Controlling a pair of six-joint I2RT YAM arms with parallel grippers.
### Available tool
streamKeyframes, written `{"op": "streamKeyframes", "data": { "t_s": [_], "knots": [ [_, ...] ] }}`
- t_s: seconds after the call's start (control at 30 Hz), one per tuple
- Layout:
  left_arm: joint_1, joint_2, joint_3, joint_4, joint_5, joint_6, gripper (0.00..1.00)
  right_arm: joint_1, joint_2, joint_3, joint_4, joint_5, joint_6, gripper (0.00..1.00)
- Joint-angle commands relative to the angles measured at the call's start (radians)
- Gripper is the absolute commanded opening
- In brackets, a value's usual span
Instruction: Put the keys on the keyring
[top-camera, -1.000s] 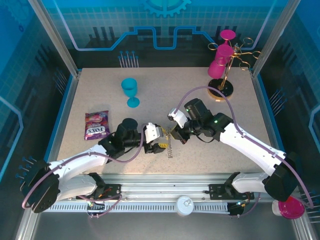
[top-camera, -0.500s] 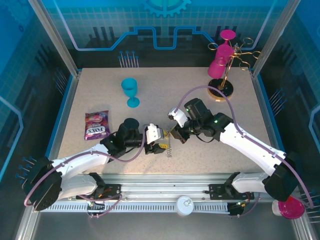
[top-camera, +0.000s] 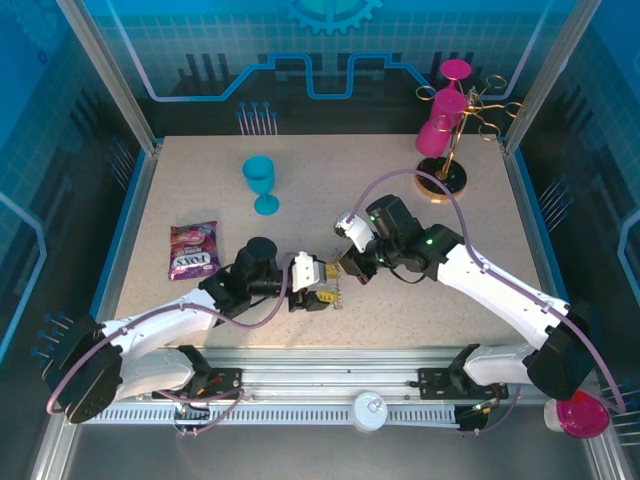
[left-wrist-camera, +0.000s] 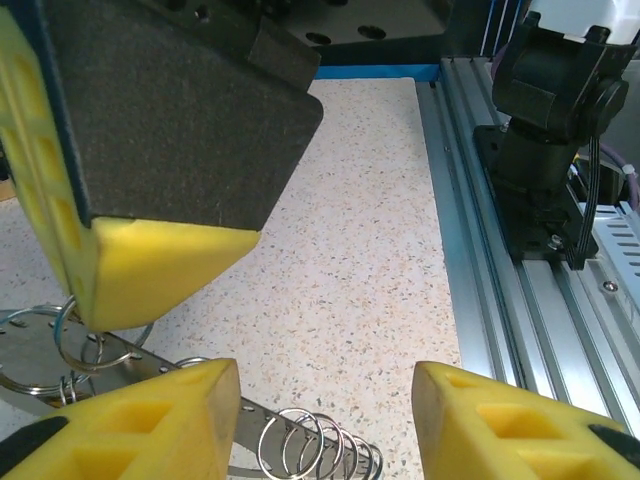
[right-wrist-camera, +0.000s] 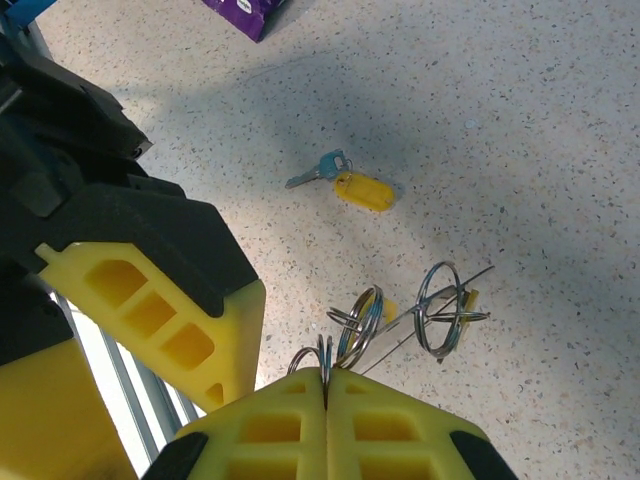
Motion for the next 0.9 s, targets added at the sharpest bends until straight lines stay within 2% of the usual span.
{"op": "streamKeyframes", "data": {
  "t_s": [0.0, 0.13, 0.2, 0.43, 0.57, 0.7, 0.87],
  "knots": [
    [0.03, -0.081, -0.036, 0.025, -0.04, 0.002, 0.48, 0.003, -0.022, 0.007, 0.027, -0.009, -0.041, 0.0],
    [0.06, -0.146, -0.049, 0.027, -0.127, -0.019, 0.38, -0.011, -0.041, -0.014, 0.032, -0.061, -0.127, 0.0],
    [0.063, -0.163, -0.053, 0.04, -0.133, -0.032, 0.37, -0.012, -0.048, -0.019, 0.039, -0.074, -0.171, 0.0],
    [0.068, -0.157, -0.056, 0.074, -0.031, -0.044, 0.39, -0.016, -0.092, -0.057, 0.111, -0.132, -0.31, 0.0],
    [0.112, -0.13, -0.028, 0.054, 0.039, -0.041, 0.38, -0.028, -0.081, -0.05, 0.128, -0.146, -0.359, 0.0],
    [0.18, -0.087, 0.086, -0.038, 0.119, -0.031, 0.37, -0.047, -0.048, -0.017, 0.122, -0.17, -0.395, 0.0],
    [0.238, -0.029, 0.282, -0.345, 0.256, 0.107, 0.38, -0.072, -0.036, -0.023, 0.157, -0.207, -0.415, 0.0]
  ]
}}
